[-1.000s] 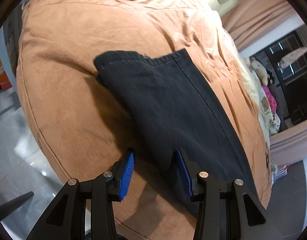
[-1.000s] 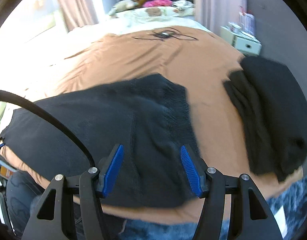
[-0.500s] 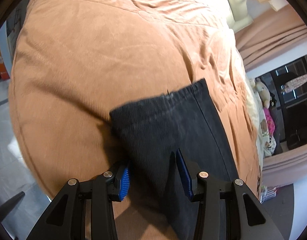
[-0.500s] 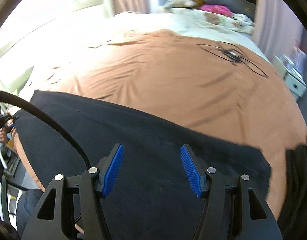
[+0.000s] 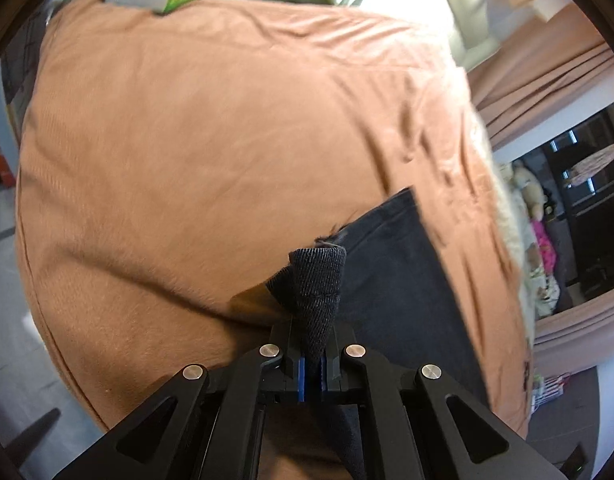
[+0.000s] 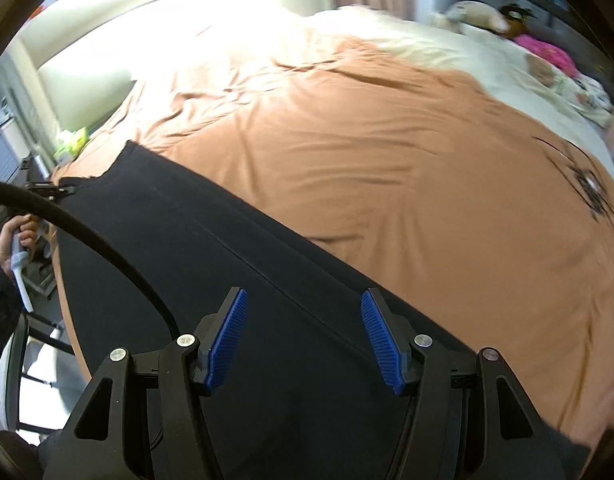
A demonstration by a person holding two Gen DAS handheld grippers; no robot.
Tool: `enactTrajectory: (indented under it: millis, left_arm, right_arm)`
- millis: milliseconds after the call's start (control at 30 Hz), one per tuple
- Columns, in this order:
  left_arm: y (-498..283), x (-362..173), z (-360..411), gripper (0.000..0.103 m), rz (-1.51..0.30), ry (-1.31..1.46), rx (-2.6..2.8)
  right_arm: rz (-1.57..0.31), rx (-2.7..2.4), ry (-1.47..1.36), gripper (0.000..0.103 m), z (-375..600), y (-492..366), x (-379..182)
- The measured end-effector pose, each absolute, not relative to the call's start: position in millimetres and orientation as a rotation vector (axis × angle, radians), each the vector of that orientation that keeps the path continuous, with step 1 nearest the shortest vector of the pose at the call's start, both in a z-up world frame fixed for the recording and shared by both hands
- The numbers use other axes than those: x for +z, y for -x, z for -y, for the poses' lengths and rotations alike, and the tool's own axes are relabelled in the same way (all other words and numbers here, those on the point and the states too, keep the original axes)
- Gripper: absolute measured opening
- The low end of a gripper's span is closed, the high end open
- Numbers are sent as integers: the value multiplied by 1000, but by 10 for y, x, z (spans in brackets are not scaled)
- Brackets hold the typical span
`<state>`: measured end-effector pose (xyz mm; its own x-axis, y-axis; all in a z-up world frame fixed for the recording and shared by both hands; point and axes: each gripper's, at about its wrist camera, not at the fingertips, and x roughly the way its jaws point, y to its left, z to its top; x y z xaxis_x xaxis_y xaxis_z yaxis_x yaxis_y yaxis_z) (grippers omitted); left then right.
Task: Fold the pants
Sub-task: 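Grasp the leg hem with the left tool and pull it taut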
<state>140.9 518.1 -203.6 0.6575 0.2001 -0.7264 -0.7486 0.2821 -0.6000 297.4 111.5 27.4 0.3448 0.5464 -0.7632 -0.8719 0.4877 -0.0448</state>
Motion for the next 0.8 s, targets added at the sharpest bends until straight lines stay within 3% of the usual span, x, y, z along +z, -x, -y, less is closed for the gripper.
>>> enactTrajectory:
  millis: [433,500,733,800]
  left_arm:
    - [-1356,-2043,-5131,14,-613,1108,670]
    - [-1342,-2063,-5128,14,-605,1125,662]
    - [-1305,-2076,-5084,15,-590,1133,658]
    - [-1286,-2070,-5075,16,-582,1137,656]
  right_arm:
    - [-782,1169,683,57,-2515,-3367,-201]
    - [-795,1183,711,49,-2719,-3428,-311]
    - [-836,1224,755,49,-3250,-3546,-590]
    - [-847,1241,775,43,-3368,-3556,-670]
